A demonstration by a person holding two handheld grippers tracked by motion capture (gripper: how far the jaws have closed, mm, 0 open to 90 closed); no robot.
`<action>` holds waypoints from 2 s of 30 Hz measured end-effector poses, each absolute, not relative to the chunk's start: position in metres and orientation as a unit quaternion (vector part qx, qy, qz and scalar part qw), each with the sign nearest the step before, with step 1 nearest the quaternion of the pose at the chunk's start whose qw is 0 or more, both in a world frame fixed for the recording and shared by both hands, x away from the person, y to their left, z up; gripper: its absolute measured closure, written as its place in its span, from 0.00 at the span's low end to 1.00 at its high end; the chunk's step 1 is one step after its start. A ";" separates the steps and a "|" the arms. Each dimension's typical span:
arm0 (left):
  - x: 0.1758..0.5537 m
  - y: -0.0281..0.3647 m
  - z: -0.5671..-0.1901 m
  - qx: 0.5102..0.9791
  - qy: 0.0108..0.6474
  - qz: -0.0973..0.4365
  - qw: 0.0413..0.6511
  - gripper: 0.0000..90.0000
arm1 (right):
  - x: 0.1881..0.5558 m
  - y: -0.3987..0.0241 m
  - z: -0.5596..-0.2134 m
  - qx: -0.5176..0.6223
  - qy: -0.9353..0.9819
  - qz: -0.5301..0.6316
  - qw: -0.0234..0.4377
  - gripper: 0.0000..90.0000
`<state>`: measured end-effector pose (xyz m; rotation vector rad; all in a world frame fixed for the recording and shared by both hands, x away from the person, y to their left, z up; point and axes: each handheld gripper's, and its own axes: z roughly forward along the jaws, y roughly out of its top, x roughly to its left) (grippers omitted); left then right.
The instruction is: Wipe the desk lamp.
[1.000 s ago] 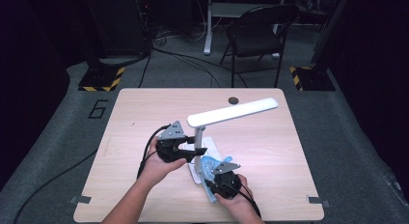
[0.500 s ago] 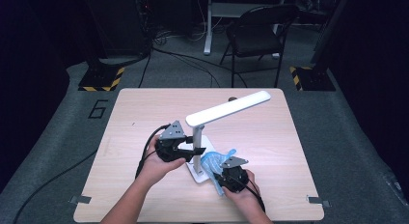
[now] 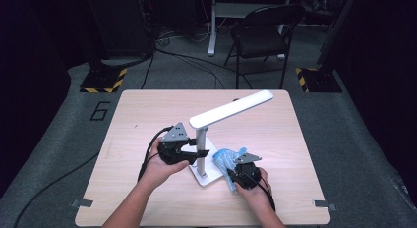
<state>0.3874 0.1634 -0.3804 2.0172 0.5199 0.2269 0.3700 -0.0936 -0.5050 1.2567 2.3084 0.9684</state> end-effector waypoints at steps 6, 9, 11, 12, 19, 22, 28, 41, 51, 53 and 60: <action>0.387 0.162 -0.381 0.833 0.216 0.100 0.500 0.58 | 0.369 -0.091 -0.506 0.442 0.811 0.339 0.179 0.76; 0.388 0.162 -0.381 0.832 0.217 0.101 0.500 0.58 | 0.367 -0.087 -0.506 0.443 0.809 0.340 0.181 0.76; 0.388 0.162 -0.381 0.831 0.216 0.099 0.503 0.58 | 0.366 -0.086 -0.507 0.442 0.809 0.342 0.182 0.76; 0.388 0.162 -0.381 0.831 0.216 0.099 0.503 0.58 | 0.366 -0.086 -0.507 0.444 0.808 0.342 0.183 0.76; 0.388 0.162 -0.382 0.830 0.216 0.100 0.505 0.58 | 0.363 -0.082 -0.506 0.445 0.810 0.340 0.175 0.76; 0.388 0.162 -0.382 0.830 0.216 0.099 0.505 0.58 | 0.362 -0.079 -0.506 0.439 0.811 0.341 0.181 0.76; 0.388 0.162 -0.382 0.831 0.215 0.097 0.504 0.58 | 0.357 -0.074 -0.505 0.426 0.818 0.344 0.177 0.76; 0.388 0.164 -0.383 0.826 0.221 0.098 0.510 0.58 | 0.340 -0.048 -0.504 0.378 0.832 0.395 0.098 0.76; 0.387 0.166 -0.384 0.825 0.220 0.100 0.511 0.58 | 0.342 -0.050 -0.505 0.354 0.848 0.366 0.148 0.77; 0.387 0.166 -0.384 0.825 0.220 0.100 0.510 0.58 | 0.344 -0.051 -0.505 0.359 0.845 0.364 0.157 0.77; 0.387 0.167 -0.383 0.826 0.221 0.101 0.509 0.58 | 0.352 -0.061 -0.505 0.378 0.839 0.356 0.162 0.77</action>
